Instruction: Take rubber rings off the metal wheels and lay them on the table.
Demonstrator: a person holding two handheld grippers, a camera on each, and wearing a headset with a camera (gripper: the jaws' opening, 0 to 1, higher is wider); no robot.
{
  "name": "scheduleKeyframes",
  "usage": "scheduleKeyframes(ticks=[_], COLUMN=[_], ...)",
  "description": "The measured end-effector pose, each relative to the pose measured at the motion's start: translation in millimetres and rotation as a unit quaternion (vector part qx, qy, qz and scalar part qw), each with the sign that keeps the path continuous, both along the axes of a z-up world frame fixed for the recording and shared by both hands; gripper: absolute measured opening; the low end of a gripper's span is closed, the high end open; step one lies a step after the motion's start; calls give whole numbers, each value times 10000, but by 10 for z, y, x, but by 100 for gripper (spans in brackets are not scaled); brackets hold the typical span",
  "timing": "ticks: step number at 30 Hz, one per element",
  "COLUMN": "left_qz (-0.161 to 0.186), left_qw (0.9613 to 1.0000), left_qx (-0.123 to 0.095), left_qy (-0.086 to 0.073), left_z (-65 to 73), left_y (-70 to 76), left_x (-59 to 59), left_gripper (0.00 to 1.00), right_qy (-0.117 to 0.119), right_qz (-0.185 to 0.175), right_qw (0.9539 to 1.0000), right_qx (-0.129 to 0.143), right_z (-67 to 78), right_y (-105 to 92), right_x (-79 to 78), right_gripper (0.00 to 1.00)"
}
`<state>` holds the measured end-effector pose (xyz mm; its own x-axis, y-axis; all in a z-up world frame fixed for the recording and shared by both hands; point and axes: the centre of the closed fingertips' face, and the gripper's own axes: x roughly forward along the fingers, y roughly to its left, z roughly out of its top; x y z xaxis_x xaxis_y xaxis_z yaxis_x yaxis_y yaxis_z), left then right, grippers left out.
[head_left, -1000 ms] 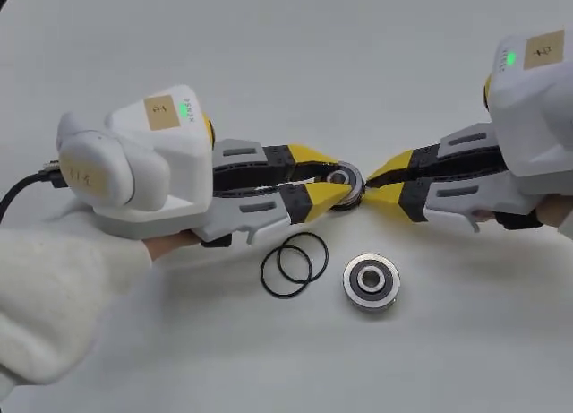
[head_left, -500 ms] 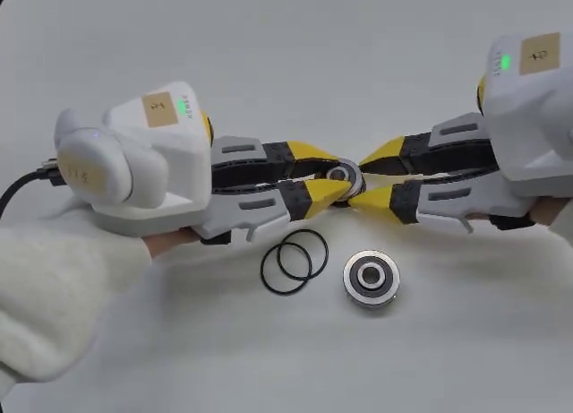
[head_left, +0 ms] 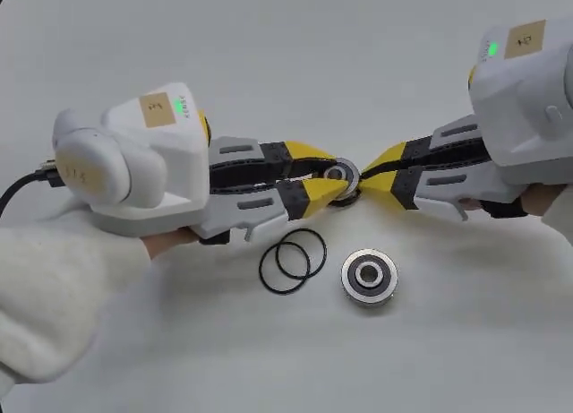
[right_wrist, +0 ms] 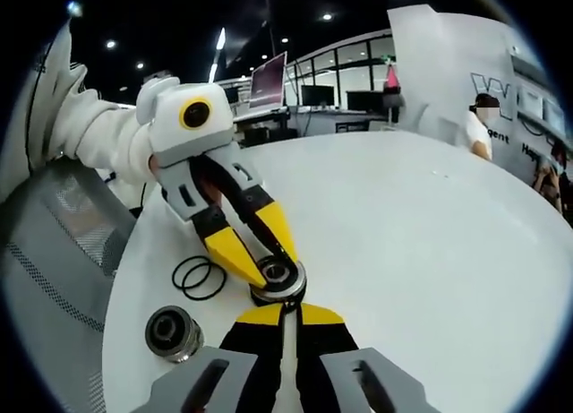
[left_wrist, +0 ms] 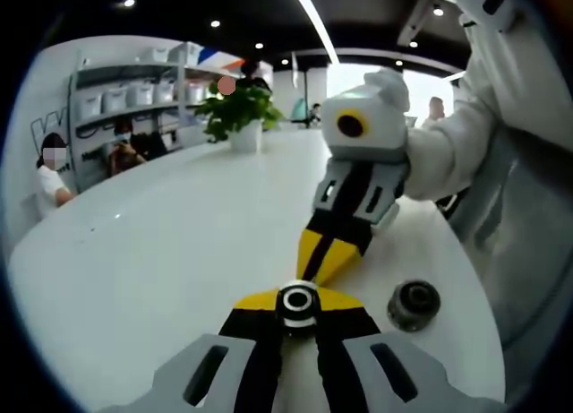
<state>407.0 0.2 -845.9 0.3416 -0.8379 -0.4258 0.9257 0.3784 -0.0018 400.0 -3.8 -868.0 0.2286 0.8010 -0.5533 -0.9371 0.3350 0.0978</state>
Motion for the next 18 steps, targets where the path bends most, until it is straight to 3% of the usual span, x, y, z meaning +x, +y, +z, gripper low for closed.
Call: scheduleKeyframes(ticks=[2, 6, 7, 9, 11, 13, 16, 17, 18], left_qz=[-5, -3, -6, -12, -31, -26, -31, -31, -29], left_qw=[10000, 10000, 10000, 10000, 9999, 10000, 9999, 9999, 9999], left_qx=[15, 39, 51, 74, 88, 87, 124, 137, 141], left_qy=[-3, -20, -28, -40, -42, -32, -60, -71, -76], left_z=[0, 1, 2, 2, 3, 4, 3, 3, 2], left_y=[1, 0, -1, 2, 5, 15, 11, 11, 11], left_x=[0, -2, -3, -7, -15, -23, -24, -25, -25], left_gripper=[13, 13, 13, 13, 13, 13, 12, 12, 12], right_qy=[-105, -86, -220, -221, -182, 23, 591, 806, 1203], right_qz=[-52, -141, -126, -286, -396, -562, -834, -934, -1087], right_qw=[9999, 9998, 9994, 9989, 9989, 9984, 9939, 9905, 9819], right_qx=[-76, -119, -232, -313, -189, 16, 404, 614, 978], right_z=[4, 11, 10, -2, 34, 76, 85, 108, 156], right_y=[1, 12, -2, -37, -50, -72, -76, -73, -70], right_x=[17, 5, 36, 81, 108, 168, 163, 160, 163], right_gripper=[0, 0, 0, 0, 0, 0, 0, 0, 0])
